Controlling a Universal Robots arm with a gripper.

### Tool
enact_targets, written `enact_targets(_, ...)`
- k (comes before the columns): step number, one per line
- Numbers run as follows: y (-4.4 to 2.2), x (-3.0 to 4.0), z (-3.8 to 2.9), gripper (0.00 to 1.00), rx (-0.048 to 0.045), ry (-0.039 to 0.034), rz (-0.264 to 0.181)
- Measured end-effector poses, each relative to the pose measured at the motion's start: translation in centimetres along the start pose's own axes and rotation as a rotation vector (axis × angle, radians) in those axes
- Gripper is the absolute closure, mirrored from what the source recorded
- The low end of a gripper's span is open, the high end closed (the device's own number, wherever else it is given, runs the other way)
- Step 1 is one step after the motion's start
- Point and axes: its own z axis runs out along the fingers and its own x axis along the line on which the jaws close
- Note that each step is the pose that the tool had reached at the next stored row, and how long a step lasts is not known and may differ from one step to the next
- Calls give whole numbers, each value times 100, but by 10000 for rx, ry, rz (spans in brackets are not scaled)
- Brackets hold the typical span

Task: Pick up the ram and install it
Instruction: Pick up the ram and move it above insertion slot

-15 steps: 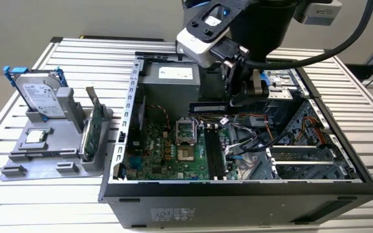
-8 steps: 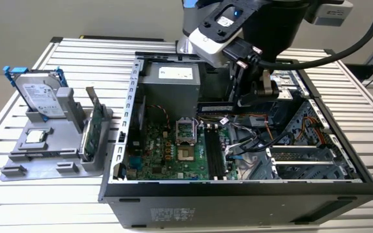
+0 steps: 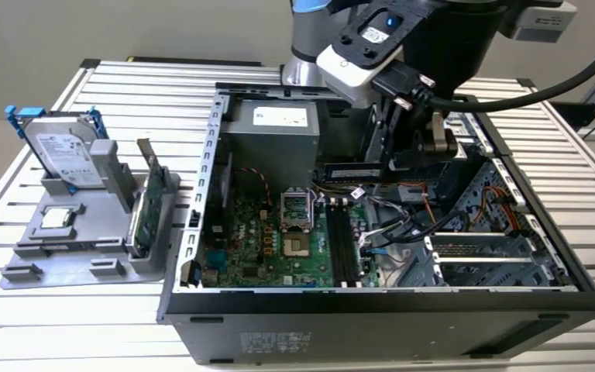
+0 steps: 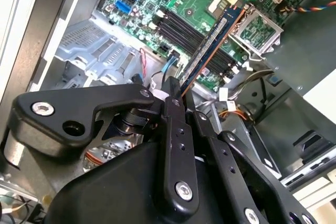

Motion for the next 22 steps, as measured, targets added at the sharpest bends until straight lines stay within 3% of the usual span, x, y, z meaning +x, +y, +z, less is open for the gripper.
enact_targets(22,122,-7,4,100,0,1,0)
